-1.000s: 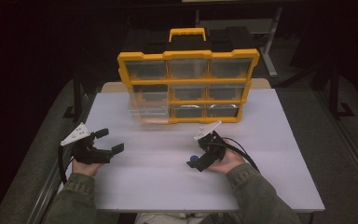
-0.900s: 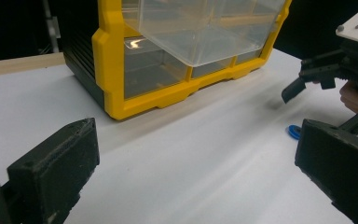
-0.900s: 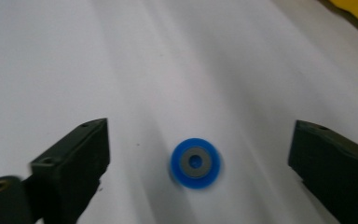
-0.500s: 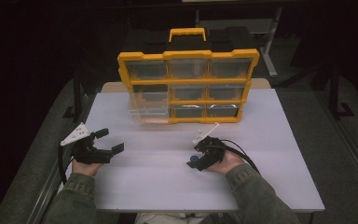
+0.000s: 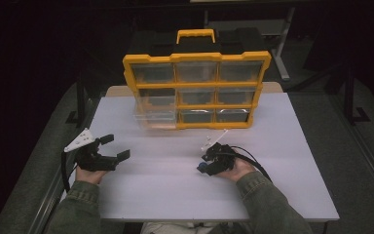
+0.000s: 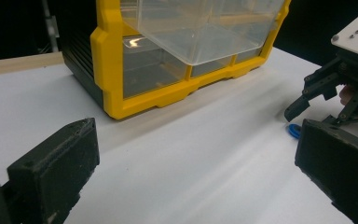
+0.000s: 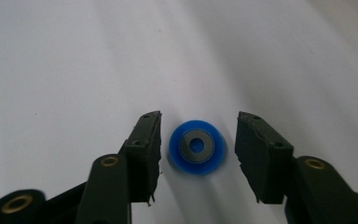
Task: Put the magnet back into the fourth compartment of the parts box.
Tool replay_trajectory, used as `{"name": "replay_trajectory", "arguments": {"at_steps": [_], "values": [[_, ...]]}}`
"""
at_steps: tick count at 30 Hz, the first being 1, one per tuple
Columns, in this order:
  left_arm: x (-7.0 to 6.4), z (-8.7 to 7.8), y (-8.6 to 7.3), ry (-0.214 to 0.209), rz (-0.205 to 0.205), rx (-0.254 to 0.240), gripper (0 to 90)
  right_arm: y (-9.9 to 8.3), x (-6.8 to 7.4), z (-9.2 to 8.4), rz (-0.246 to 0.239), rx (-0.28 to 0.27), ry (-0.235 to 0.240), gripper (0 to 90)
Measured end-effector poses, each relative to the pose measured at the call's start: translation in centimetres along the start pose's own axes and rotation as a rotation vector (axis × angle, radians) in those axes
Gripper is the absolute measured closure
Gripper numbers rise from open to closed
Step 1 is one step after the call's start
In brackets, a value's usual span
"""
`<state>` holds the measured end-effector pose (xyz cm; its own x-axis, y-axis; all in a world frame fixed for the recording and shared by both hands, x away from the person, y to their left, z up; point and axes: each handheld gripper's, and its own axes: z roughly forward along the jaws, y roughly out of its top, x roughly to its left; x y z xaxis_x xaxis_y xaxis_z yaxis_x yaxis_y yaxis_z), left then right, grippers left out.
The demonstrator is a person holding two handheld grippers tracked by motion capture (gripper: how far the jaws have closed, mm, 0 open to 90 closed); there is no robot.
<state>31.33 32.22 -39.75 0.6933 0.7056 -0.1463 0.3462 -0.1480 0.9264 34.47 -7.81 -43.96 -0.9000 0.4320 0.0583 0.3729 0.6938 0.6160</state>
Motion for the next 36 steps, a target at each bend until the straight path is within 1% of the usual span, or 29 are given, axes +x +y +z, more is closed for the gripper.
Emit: {"name": "replay_trajectory", "arguments": {"at_steps": [2,4,7,11,15,19,20,22,25,29,30,36], "values": [[0.0,0.0,0.0,-0.001,-0.001,0.001,0.0,0.0,0.1,0.0,-0.002,0.001,-0.006,52.1],[0.0,0.0,0.0,-0.001,-0.002,-0.002,0.0,0.0,0.1,0.1,-0.014,0.000,-0.002,55.9],[0.0,0.0,0.0,0.000,-0.003,-0.002,0.0,-0.1,0.2,0.2,-0.018,0.004,-0.006,58.9],[0.0,0.0,0.0,-0.001,0.000,-0.001,0.0,-0.1,0.2,0.3,-0.025,0.006,-0.010,60.8],[0.0,0.0,0.0,-0.001,-0.002,-0.003,0.0,-0.2,0.1,0.3,-0.006,-0.002,0.003,61.1],[0.0,0.0,0.0,-0.001,-0.002,-0.003,0.0,-0.1,0.0,-0.1,0.010,-0.016,0.002,61.1],[0.0,0.0,0.0,-0.001,-0.003,-0.003,0.0,-0.1,-0.1,-0.3,0.013,-0.030,0.005,61.1],[0.0,0.0,0.0,-0.001,-0.002,-0.003,0.0,-0.1,-0.1,-0.4,0.013,-0.033,0.004,61.1],[0.0,0.0,0.0,0.001,-0.003,-0.004,0.0,0.0,-0.3,-0.8,0.030,-0.058,0.014,61.2],[0.0,0.0,0.0,0.001,-0.002,-0.004,0.0,0.2,-0.5,-1.4,0.038,-0.081,0.010,61.2],[0.0,0.0,0.0,0.002,-0.002,-0.004,0.0,0.3,-0.6,-1.7,0.048,-0.094,0.011,61.2],[0.0,-0.1,0.0,0.000,-0.002,-0.005,0.0,0.4,-0.8,-2.4,0.063,-0.118,0.015,61.2]]}}
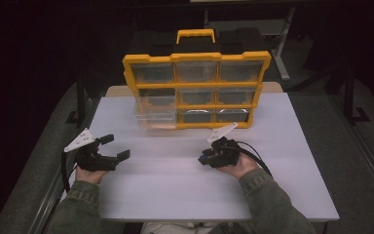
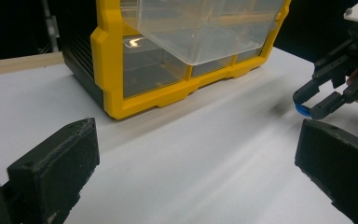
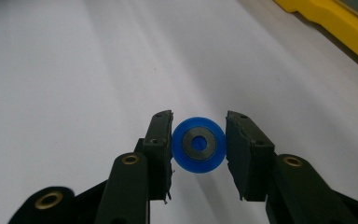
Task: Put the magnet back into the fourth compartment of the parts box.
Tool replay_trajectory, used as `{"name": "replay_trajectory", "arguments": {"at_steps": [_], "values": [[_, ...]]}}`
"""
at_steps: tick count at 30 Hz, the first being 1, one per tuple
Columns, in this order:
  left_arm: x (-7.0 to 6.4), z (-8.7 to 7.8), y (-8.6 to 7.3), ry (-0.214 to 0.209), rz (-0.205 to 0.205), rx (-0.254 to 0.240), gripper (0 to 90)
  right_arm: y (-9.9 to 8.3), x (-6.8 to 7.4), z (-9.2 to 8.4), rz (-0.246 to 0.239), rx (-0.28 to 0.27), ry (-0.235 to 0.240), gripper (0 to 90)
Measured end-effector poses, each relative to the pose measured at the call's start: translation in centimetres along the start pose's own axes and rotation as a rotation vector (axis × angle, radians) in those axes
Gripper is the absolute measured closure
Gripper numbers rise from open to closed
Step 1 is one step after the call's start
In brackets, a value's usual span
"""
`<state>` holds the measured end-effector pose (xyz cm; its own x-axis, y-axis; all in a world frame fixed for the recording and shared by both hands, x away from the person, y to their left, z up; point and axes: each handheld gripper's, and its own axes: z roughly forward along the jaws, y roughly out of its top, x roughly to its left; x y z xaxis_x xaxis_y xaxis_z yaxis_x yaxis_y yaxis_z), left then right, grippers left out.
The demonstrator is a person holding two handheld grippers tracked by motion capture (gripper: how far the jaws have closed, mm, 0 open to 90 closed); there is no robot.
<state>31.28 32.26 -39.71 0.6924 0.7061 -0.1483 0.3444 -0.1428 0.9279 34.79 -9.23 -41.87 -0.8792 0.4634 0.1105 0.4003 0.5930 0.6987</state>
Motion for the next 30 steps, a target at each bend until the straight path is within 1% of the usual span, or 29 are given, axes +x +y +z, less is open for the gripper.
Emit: {"name": "replay_trajectory", "arguments": {"at_steps": [1,2,8,13,16,26,30], "values": [[0.0,0.0,0.0,0.000,0.000,0.000,0.0,0.1,0.0,-0.1,0.002,-0.003,-0.002,61.2],[0.0,0.0,0.0,0.001,0.001,-0.002,0.0,0.3,0.0,-0.3,0.017,-0.007,0.002,61.2],[0.0,0.0,0.0,-0.001,0.003,0.000,0.0,1.0,-0.3,-1.3,0.042,-0.033,0.005,61.3],[0.0,-0.1,0.0,0.001,0.004,-0.004,0.0,1.4,-0.5,-1.9,0.043,-0.039,-0.003,61.3],[0.0,-0.1,0.0,0.001,0.002,-0.006,0.0,1.8,-0.6,-2.5,0.046,-0.059,-0.006,61.4],[0.0,-0.1,0.0,0.000,-0.004,-0.012,0.0,2.9,-0.5,-3.7,0.036,-0.065,-0.014,61.4],[0.0,0.0,0.0,-0.003,-0.002,-0.001,0.0,3.4,-0.5,-3.9,0.023,-0.065,-0.012,61.3]]}}
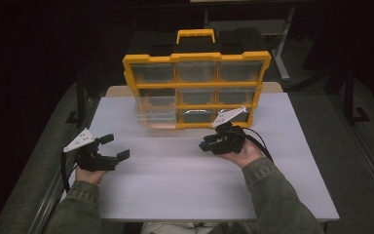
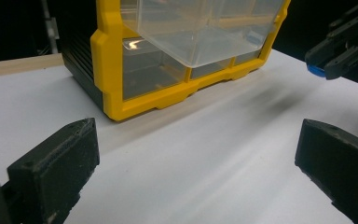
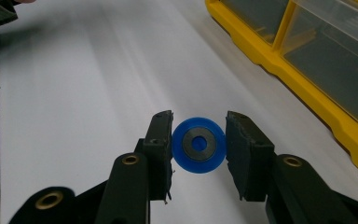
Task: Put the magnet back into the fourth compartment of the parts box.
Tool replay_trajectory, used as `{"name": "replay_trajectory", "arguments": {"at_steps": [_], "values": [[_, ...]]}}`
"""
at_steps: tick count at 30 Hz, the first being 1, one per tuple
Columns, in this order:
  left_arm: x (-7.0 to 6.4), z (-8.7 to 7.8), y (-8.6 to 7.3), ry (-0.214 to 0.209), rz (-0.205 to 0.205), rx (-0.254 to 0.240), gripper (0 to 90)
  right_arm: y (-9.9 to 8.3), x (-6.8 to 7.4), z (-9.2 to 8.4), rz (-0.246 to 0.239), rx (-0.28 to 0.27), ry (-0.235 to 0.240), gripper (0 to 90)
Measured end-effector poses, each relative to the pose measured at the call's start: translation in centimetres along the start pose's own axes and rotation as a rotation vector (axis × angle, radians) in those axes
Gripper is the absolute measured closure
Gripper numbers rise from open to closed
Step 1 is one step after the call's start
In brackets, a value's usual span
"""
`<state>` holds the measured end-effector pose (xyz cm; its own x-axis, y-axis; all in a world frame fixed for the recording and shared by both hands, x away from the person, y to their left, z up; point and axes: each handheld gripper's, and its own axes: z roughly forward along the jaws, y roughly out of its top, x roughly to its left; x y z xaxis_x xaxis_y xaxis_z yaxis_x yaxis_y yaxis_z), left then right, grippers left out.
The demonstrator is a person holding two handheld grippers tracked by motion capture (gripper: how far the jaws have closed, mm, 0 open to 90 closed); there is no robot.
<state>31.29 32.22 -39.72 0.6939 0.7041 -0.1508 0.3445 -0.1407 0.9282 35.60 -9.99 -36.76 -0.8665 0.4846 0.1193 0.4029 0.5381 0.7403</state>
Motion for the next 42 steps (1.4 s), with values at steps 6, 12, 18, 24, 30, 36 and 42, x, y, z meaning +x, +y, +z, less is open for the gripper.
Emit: {"name": "replay_trajectory", "arguments": {"at_steps": [6,12,18,24,30,36,42], "values": [[0.0,0.1,0.0,-0.001,0.001,0.004,0.0,0.7,-0.1,-0.4,-0.010,0.002,-0.001,61.3],[0.1,0.1,0.0,-0.005,-0.001,0.005,0.0,1.5,-0.2,-0.8,-0.002,-0.004,-0.014,61.3],[0.1,0.1,0.0,-0.005,-0.002,0.008,0.0,2.4,-0.3,-1.2,-0.013,-0.003,-0.016,61.3],[0.1,0.1,0.0,-0.003,-0.002,0.007,0.0,3.3,-0.4,-1.5,-0.028,0.002,-0.015,61.3],[0.1,0.1,0.0,-0.004,-0.001,0.009,0.0,4.1,-0.4,-1.8,-0.049,0.001,-0.013,61.3],[0.1,0.1,0.0,-0.003,0.000,0.006,0.0,4.9,-0.4,-1.9,-0.056,0.003,-0.019,61.2],[0.1,0.1,0.0,-0.003,0.000,0.006,0.0,5.7,-0.3,-2.0,-0.067,0.000,-0.022,61.3]]}}
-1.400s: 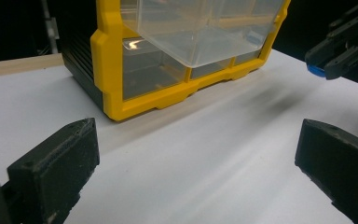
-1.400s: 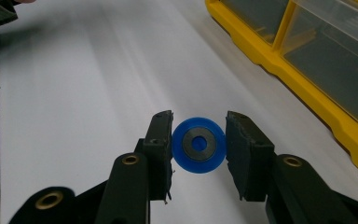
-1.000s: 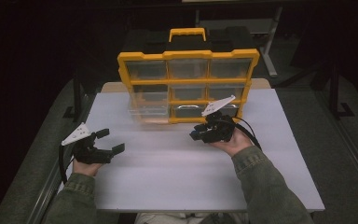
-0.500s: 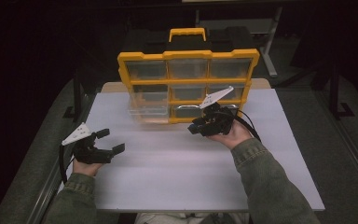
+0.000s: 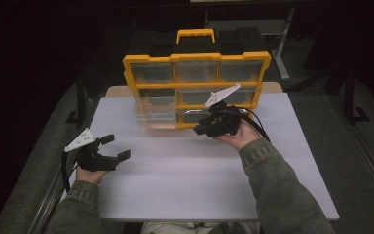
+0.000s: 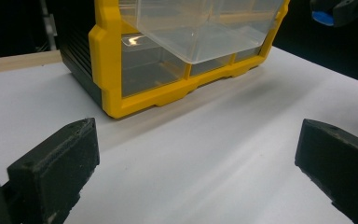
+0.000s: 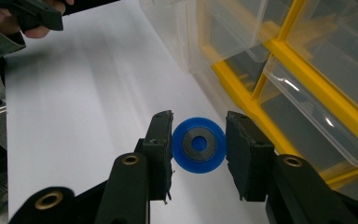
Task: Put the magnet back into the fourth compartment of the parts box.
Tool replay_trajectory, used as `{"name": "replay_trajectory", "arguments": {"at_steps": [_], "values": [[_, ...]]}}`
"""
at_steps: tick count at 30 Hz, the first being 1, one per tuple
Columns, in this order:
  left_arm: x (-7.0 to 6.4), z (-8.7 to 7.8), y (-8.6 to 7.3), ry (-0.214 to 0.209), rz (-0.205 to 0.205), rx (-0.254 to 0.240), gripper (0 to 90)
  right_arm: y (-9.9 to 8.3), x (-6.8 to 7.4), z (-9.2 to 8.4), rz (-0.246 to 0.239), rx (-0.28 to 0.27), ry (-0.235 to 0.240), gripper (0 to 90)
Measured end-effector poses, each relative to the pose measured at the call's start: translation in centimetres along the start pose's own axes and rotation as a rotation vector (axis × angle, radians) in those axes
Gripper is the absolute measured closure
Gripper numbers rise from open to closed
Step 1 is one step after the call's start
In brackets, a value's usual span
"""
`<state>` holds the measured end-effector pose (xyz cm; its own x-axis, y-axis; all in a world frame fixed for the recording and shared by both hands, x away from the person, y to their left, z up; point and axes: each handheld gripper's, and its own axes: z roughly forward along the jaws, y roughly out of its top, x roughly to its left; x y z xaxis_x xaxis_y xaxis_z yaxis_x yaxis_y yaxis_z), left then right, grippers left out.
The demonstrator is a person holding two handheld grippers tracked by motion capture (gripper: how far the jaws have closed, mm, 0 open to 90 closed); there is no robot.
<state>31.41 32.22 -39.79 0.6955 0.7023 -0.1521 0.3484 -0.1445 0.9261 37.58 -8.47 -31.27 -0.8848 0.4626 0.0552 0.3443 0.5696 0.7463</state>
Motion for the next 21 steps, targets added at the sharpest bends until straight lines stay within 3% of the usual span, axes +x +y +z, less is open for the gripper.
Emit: {"name": "replay_trajectory", "arguments": {"at_steps": [21], "values": [[0.0,0.0,0.0,0.000,0.001,-0.001,0.0,3.0,0.1,-0.6,-0.032,-0.016,-0.010,61.3]]}}
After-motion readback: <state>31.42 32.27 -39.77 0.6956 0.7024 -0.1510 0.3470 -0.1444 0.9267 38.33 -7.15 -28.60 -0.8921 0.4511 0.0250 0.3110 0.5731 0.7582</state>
